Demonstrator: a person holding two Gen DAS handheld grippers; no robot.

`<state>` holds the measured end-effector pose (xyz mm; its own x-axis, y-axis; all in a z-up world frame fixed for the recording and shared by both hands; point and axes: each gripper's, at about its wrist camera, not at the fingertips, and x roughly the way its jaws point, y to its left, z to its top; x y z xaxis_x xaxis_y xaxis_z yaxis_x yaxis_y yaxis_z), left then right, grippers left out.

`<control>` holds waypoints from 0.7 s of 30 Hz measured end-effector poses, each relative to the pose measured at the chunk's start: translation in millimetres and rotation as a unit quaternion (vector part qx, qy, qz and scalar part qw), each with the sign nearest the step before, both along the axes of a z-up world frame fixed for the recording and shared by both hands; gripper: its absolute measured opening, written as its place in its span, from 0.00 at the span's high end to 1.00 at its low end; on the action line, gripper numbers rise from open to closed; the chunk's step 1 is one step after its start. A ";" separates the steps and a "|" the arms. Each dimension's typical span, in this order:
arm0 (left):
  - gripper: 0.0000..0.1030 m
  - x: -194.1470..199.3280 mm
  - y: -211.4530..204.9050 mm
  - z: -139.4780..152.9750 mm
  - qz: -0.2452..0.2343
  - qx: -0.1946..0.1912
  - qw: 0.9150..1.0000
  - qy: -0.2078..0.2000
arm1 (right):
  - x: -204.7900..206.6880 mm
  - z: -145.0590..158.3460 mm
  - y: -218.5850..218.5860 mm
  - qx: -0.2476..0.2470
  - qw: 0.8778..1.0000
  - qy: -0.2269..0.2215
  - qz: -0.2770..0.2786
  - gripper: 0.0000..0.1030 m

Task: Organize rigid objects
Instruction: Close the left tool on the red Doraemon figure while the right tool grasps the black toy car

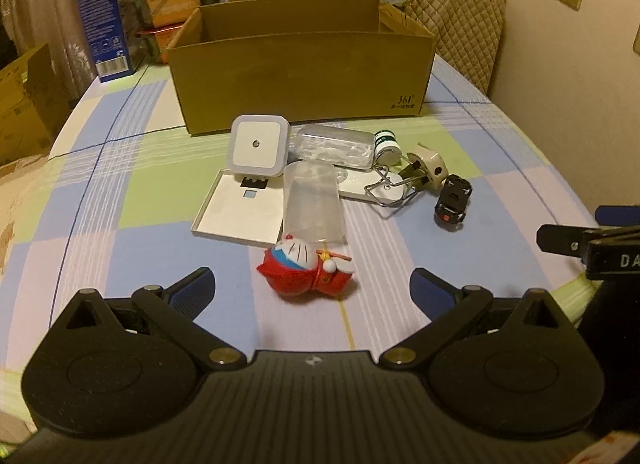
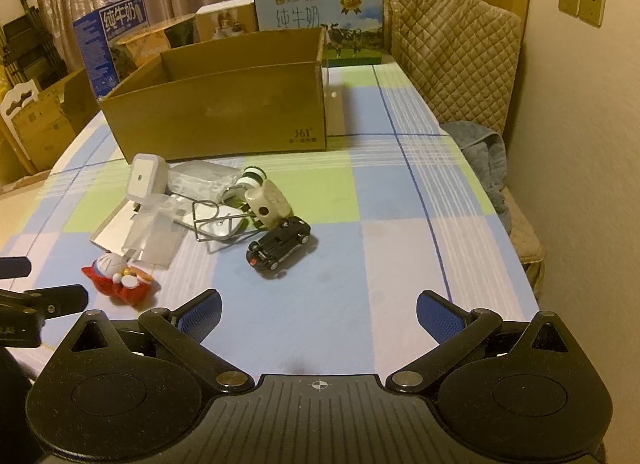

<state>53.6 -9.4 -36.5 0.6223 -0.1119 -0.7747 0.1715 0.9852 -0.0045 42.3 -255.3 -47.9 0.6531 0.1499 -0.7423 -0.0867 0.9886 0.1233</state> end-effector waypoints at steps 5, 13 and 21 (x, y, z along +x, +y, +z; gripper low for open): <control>0.05 17.4 -4.5 -20.0 -0.010 0.014 1.000 0.008 | 11.7 -11.0 1.4 0.002 1.000 0.010 0.006 0.02; 0.13 36.7 -1.9 -48.8 -0.016 0.034 0.999 0.019 | 32.7 -24.4 3.8 0.004 1.000 0.023 0.011 0.02; 0.23 43.5 -4.1 -62.3 -0.037 0.042 0.998 0.021 | 50.0 -35.8 9.1 0.001 0.999 0.032 0.014 0.02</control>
